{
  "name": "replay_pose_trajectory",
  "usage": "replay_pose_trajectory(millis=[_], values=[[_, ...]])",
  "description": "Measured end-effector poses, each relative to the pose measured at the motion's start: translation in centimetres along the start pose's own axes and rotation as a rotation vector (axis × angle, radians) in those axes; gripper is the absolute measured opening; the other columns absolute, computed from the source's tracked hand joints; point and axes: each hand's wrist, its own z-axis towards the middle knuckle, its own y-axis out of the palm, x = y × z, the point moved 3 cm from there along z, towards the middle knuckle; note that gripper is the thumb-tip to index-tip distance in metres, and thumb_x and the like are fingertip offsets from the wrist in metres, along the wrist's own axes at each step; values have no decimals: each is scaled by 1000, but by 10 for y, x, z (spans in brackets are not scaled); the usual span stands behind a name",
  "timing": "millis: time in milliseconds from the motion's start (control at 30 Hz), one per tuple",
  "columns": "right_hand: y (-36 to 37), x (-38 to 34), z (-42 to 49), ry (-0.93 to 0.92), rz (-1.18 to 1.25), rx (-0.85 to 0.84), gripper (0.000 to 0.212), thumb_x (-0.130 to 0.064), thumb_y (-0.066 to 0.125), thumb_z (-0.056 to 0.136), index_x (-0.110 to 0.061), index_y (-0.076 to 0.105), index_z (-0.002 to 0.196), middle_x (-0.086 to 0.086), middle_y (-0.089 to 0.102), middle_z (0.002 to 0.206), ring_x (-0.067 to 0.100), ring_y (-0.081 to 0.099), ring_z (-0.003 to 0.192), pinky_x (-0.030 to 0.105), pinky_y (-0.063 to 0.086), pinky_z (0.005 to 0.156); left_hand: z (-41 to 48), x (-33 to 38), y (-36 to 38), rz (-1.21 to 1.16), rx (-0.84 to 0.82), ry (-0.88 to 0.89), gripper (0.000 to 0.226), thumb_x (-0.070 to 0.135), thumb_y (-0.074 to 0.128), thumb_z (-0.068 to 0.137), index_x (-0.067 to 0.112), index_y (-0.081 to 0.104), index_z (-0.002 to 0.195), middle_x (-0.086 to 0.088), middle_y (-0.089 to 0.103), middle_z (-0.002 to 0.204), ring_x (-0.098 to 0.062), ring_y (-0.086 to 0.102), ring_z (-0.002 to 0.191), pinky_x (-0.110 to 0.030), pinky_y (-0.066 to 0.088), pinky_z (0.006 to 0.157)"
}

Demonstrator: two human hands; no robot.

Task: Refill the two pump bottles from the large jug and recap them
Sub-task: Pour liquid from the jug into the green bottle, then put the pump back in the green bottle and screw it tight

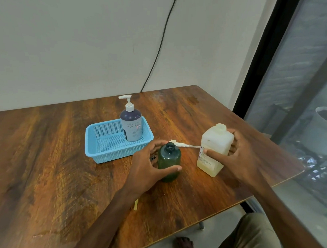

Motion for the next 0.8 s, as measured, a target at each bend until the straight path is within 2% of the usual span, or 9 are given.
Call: replay_pose_trajectory(millis=[233,367,533,633,733,800], values=[[3,3,-8,53,85,42,96,-57,88,56,-41,39,136,-10,53,142,14,56,125,43,58,95,0,0,0,19,46,13,83,51,96,59,32,61,133,22,68,126,8,61,119,-15,55,94],[0,-7,-15,51,108,64,103,-67,89,47,-48,37,134,-12,51,142,14,53,128,46,56,98,0,0,0,56,66,22,84,55,95,59,34,61,132,26,66,124,12,60,118,-14,54,94],[-3,-38,-28,-73,-68,248,113,-65,86,56,-37,28,150,-11,38,156,8,39,135,36,42,107,2,-1,-2,68,90,14,79,55,95,58,46,56,126,35,61,117,20,57,114,-6,51,89],[2,-67,-34,-244,-112,323,95,-55,84,71,-34,33,149,-13,37,156,-2,36,131,25,37,106,5,-4,-7,78,103,3,81,58,94,56,43,57,127,32,62,121,12,60,115,-9,52,91],[20,-98,-32,-476,-182,315,54,-30,78,88,-24,54,135,-9,53,144,-4,46,126,7,39,101,6,-5,-10,91,104,-4,82,62,93,54,43,57,125,29,64,121,8,61,115,-13,53,93],[43,-111,-19,-488,-286,138,39,-21,71,93,-24,60,130,-7,58,138,2,53,122,17,46,104,7,-4,-12,93,102,-2,79,61,93,54,44,57,122,31,64,116,12,61,111,-8,51,88]])
